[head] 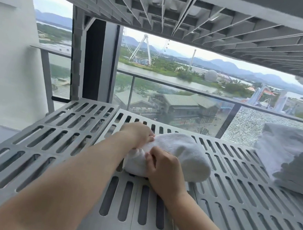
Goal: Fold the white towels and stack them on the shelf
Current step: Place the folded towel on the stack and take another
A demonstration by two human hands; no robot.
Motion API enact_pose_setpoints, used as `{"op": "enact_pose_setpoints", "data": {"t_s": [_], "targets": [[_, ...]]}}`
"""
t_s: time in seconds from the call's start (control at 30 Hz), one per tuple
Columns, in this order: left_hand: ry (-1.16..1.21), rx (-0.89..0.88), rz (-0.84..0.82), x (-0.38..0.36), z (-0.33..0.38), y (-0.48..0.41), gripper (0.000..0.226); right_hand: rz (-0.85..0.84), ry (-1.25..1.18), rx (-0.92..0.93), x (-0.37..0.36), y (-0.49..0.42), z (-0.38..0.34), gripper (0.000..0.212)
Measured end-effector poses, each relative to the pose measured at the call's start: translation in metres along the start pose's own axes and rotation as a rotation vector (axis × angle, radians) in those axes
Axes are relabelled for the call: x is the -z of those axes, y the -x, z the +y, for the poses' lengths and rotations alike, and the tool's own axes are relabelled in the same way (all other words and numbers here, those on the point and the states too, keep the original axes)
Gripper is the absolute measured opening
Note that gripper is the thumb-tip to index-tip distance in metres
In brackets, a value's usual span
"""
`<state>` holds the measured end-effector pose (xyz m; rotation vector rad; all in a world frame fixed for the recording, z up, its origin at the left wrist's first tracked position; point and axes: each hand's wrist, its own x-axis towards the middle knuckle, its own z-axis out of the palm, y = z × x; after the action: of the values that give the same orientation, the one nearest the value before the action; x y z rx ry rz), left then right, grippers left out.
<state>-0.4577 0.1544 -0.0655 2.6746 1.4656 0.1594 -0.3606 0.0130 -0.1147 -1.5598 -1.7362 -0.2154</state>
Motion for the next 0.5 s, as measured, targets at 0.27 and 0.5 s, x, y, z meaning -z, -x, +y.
{"op": "enact_pose_setpoints", "data": {"t_s": [0.27, 0.5], "targets": [[-0.214, 0.235, -0.049, 0.002, 0.070, 0.047, 0.031, -0.089, -0.140, -0.353, 0.056, 0.012, 0.034, 0.046], [0.153, 0.245, -0.155, 0.004, 0.129, 0.103, 0.057, -0.015, -0.036, -0.398, 0.115, 0.057, 0.062, 0.032]]}}
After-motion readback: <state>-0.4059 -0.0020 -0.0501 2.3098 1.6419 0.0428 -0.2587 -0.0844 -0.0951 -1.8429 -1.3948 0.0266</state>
